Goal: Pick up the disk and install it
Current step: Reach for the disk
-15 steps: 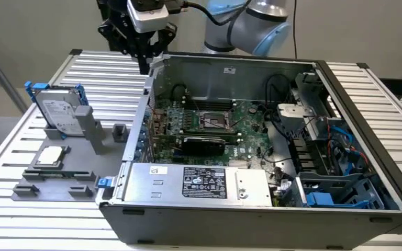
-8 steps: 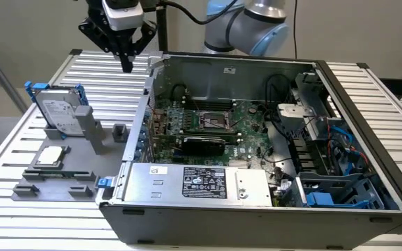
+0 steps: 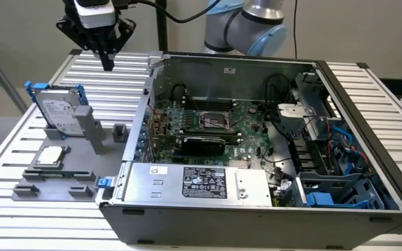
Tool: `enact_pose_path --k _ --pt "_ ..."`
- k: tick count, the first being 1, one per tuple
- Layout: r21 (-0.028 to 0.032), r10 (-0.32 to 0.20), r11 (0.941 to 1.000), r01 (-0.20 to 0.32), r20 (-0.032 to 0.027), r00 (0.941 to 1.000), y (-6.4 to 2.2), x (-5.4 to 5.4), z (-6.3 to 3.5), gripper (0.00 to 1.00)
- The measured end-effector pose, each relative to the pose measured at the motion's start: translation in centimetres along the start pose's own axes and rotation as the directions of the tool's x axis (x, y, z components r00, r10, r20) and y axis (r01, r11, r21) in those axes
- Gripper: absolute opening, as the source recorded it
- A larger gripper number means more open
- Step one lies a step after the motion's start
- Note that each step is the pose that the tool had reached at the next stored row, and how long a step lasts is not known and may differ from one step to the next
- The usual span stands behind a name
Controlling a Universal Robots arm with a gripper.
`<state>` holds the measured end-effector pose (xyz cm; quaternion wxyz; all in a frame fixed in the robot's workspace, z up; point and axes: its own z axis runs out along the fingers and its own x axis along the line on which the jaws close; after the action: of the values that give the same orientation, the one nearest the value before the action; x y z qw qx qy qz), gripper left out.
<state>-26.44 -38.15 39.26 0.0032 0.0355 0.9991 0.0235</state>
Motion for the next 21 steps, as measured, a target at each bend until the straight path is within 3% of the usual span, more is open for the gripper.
enact_pose_path --k 21 --pt "0.0 0.0 1.0 0.0 -0.0002 1.0 -0.24 9.5 0.37 0.0"
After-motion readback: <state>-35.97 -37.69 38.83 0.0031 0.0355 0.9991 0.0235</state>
